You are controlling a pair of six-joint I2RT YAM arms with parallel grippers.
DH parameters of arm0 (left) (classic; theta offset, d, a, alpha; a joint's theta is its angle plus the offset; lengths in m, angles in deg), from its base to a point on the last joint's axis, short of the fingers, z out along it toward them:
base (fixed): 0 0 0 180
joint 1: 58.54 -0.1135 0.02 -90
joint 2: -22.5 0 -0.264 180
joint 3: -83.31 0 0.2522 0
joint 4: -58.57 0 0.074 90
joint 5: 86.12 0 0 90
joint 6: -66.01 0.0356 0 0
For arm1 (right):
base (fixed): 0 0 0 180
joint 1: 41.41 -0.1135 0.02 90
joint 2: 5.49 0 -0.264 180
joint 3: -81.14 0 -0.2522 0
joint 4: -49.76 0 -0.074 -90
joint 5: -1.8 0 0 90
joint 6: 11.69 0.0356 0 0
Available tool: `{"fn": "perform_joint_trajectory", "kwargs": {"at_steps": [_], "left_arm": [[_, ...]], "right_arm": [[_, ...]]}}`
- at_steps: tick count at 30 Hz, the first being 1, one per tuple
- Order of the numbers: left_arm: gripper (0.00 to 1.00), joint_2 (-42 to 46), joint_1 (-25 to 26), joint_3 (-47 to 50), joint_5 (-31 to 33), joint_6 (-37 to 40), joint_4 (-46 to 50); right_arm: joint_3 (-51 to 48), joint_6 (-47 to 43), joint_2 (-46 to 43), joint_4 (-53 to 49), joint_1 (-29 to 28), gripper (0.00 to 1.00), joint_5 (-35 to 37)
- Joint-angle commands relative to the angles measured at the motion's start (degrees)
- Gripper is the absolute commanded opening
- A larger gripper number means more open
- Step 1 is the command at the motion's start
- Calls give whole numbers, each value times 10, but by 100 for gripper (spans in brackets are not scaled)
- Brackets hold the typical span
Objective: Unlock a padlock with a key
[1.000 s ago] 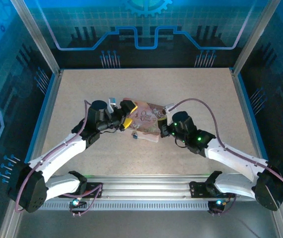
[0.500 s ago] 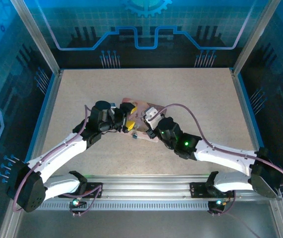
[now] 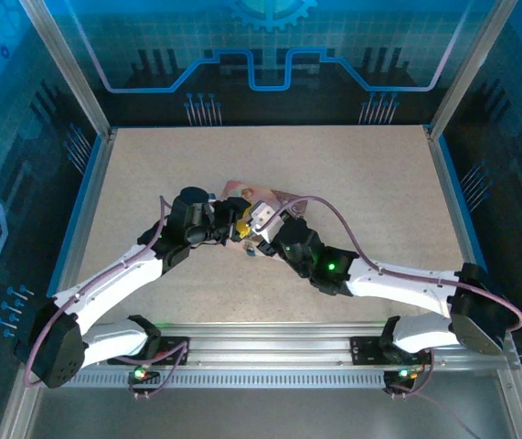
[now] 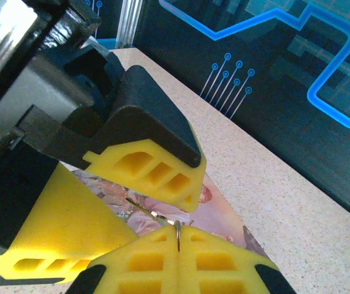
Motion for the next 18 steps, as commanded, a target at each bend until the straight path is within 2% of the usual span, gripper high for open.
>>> {"fn": "perform_joint_trajectory", "kwargs": {"at_steps": [1, 18], "left_arm": [[41, -5, 5, -7, 6, -5, -3], [17, -8, 5, -3, 10, -7, -2]], "right_arm": [[19, -13, 2, 22, -9, 0, 15], [14, -11, -3, 9, -12, 0, 9]]}}
